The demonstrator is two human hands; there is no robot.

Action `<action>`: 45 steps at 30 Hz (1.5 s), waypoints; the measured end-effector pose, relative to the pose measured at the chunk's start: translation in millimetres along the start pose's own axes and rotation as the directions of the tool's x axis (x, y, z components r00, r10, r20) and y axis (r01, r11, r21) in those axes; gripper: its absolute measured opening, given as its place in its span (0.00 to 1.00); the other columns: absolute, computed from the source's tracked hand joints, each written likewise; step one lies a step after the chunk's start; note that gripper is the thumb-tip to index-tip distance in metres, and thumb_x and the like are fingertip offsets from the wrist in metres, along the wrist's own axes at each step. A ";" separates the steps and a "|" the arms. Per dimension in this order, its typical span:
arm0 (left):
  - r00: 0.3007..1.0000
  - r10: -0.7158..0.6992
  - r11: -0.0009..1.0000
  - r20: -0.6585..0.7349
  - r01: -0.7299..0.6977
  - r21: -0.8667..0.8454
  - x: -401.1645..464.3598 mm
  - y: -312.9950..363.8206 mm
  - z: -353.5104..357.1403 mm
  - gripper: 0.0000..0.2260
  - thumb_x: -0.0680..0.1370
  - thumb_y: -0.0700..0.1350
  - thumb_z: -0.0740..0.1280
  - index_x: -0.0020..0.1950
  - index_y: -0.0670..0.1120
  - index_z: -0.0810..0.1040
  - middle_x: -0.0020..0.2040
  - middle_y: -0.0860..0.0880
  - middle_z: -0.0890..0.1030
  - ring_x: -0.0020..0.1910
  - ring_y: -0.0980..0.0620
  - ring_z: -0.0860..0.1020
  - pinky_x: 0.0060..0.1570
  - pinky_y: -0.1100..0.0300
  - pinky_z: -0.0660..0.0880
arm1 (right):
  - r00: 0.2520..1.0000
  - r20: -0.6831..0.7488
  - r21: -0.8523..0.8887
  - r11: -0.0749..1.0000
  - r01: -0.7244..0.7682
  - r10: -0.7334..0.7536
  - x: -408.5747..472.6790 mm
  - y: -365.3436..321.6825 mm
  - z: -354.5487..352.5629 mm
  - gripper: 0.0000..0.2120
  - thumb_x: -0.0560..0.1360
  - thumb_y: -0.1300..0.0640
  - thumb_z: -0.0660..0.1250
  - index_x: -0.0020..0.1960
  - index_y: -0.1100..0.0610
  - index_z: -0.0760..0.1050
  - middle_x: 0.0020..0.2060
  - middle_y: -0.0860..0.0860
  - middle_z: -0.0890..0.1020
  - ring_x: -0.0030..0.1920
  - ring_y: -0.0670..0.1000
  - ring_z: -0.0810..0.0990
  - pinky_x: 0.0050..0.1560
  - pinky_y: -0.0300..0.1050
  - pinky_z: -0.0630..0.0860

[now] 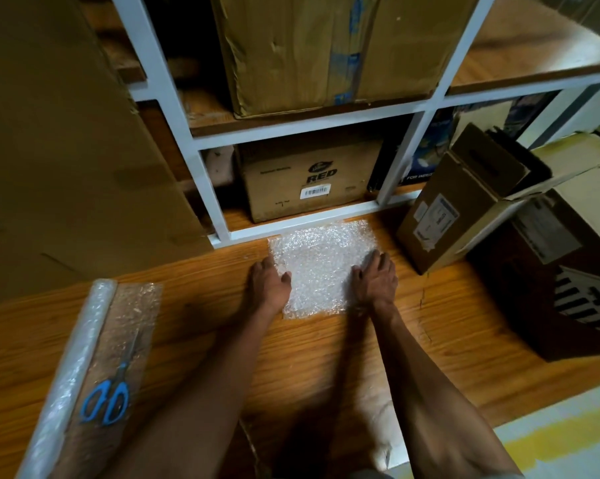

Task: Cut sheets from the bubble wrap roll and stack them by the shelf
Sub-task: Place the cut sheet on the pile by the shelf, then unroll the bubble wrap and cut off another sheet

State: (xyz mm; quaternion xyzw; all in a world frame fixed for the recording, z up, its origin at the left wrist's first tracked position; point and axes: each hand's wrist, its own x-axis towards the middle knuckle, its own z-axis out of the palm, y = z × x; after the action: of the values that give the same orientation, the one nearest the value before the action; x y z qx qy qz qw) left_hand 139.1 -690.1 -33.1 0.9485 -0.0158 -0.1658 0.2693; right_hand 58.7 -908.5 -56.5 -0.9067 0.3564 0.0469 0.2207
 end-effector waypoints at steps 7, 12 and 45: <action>1.000 0.021 0.997 0.010 -0.020 -0.073 0.3 16.6 9.8 0.25 0.81 0.48 0.69 0.77 0.45 0.69 0.74 0.44 0.70 0.73 0.42 0.69 0.72 0.48 0.69 | 0.996 -0.078 -0.002 0.999 0.036 -0.036 -1.9 -5.7 -4.3 0.28 0.83 0.45 0.62 0.79 0.56 0.63 0.74 0.61 0.68 0.71 0.66 0.66 0.69 0.62 0.66; 0.997 -0.027 0.997 -0.068 0.021 -0.078 3.7 11.1 8.8 0.24 0.79 0.49 0.71 0.74 0.49 0.70 0.71 0.45 0.72 0.69 0.43 0.71 0.66 0.49 0.73 | 0.994 -0.093 -0.046 0.998 0.046 -0.050 3.3 7.2 -6.7 0.29 0.83 0.42 0.58 0.79 0.57 0.64 0.77 0.62 0.65 0.74 0.67 0.65 0.71 0.61 0.65; 0.987 0.058 0.978 -0.151 -0.087 -0.189 -98.1 -209.2 -79.4 0.15 0.81 0.41 0.63 0.50 0.63 0.80 0.56 0.59 0.83 0.54 0.56 0.80 0.58 0.55 0.79 | 0.779 -0.185 0.069 0.783 0.619 -0.599 -243.0 -92.5 113.3 0.10 0.81 0.52 0.65 0.60 0.55 0.74 0.58 0.56 0.77 0.55 0.62 0.77 0.54 0.58 0.78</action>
State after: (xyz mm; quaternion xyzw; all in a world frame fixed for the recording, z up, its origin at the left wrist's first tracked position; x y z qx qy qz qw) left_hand 59.7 -459.5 -47.5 0.9259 -0.0146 -0.0875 0.3671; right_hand -51.6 -647.4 -65.4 -0.9582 0.0619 -0.1191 0.2526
